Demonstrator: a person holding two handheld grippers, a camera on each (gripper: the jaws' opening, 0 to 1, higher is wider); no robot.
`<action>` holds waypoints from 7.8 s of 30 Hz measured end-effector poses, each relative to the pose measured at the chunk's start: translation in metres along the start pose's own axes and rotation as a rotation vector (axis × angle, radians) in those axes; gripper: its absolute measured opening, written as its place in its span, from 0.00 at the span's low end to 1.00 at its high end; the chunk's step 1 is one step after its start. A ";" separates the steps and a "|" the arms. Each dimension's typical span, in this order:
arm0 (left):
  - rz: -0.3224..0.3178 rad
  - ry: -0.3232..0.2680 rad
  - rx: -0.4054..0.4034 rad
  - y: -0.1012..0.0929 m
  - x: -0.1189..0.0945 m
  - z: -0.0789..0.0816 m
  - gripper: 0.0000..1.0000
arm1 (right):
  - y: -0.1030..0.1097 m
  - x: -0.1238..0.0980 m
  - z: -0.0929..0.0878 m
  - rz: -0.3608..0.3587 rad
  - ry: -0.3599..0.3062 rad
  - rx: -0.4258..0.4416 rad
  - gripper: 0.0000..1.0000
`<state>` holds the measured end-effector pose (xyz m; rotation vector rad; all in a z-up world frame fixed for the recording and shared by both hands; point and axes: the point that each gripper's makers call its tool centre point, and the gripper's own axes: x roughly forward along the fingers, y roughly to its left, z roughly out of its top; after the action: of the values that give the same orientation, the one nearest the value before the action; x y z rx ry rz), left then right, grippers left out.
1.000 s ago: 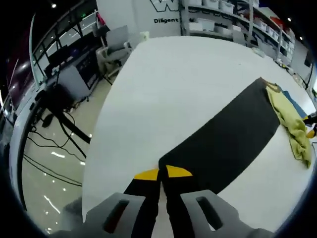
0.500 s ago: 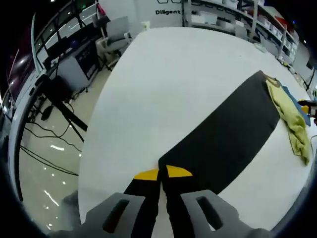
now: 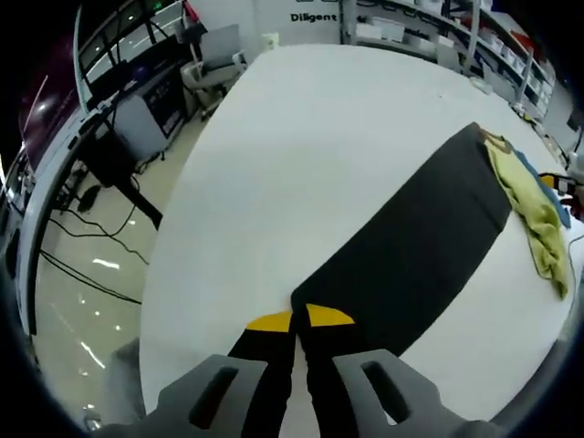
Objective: Fold the garment on the visible template until the final outline fits inside the template.
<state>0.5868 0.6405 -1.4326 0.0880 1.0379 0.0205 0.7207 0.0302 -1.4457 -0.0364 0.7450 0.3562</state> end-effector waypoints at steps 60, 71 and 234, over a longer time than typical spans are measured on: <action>-0.705 -0.168 0.452 -0.341 -0.029 0.012 0.04 | 0.214 -0.130 -0.127 0.466 0.021 -0.501 0.54; -0.648 -0.176 0.493 -0.330 -0.025 0.014 0.15 | 0.213 -0.128 -0.135 0.446 0.037 -0.513 0.51; -0.172 -0.023 0.173 -0.087 0.023 0.034 0.43 | -0.113 -0.190 -0.124 -0.174 0.075 0.011 0.26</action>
<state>0.6253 0.5530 -1.4424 0.1551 1.0202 -0.2265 0.5478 -0.1538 -1.4199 -0.1045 0.8116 0.1854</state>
